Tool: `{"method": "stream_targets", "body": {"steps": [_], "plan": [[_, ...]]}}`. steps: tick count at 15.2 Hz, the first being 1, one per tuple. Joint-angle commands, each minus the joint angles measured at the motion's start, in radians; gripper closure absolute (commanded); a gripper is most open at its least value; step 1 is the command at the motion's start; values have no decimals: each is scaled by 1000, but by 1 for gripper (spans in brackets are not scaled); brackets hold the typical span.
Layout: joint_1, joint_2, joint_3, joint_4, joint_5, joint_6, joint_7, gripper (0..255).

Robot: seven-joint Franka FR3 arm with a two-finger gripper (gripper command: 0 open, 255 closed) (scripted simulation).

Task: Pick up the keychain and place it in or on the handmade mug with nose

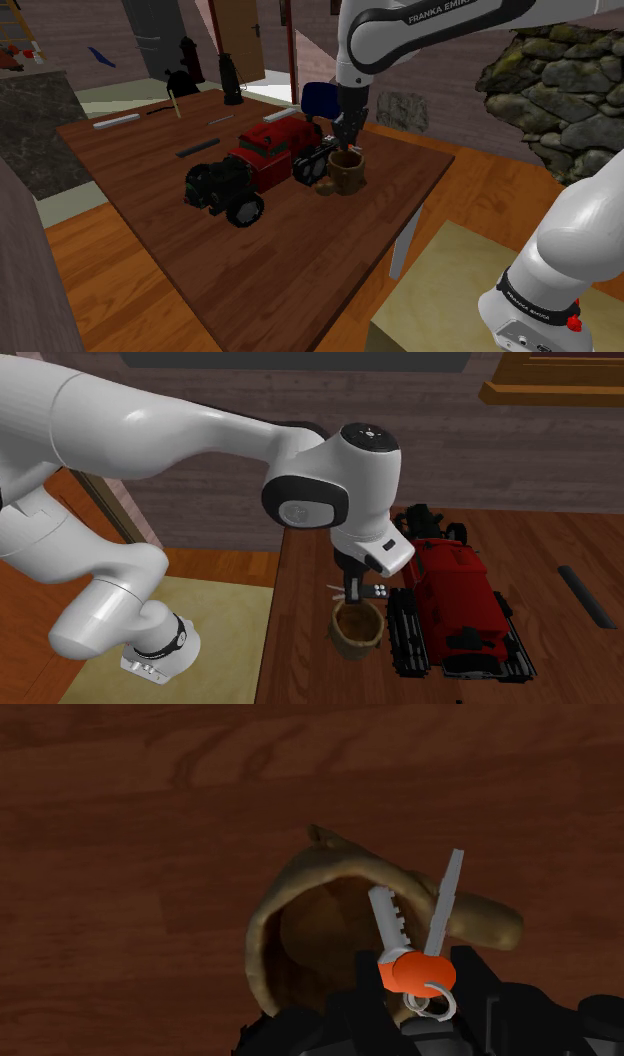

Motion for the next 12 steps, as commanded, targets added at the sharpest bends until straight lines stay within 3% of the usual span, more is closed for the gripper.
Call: {"method": "stream_targets", "body": {"steps": [1,9,12], "plan": [[0,8,1,-21,-1,29,1,255],[1,35,6,-100,-5,134,6,255],[1,35,6,-100,-5,134,6,255]]}}
